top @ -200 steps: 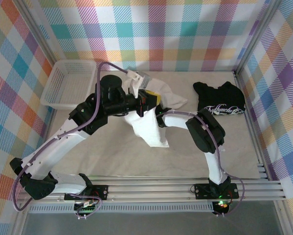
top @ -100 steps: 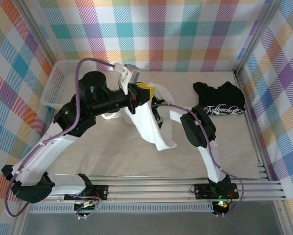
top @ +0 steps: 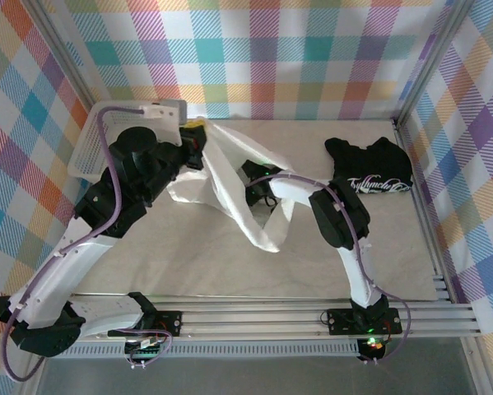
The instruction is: Fold the inside-out t-shirt
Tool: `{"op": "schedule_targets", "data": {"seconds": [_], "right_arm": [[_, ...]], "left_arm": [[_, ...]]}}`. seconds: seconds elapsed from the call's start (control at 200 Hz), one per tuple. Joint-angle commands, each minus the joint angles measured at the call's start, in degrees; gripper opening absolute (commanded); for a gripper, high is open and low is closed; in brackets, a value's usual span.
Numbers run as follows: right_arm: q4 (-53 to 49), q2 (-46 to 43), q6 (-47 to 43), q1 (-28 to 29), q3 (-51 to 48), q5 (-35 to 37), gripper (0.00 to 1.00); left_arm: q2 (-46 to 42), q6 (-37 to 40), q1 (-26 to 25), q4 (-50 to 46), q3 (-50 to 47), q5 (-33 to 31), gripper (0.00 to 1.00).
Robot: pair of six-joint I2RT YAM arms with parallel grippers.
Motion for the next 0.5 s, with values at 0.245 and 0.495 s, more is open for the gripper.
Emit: {"op": "schedule_targets", "data": {"seconds": [0.245, 0.495], "right_arm": [[7.7, -23.2, -2.6, -0.7, -16.7, -18.9, 0.00], [7.8, -26.6, -5.4, -0.6, -22.4, -19.1, 0.00]], "left_arm": [[6.8, -14.1, 24.7, 1.5, -7.7, 7.1, 0.00], [14.4, -21.1, 33.1, 5.4, -11.8, 16.6, 0.00]]}}
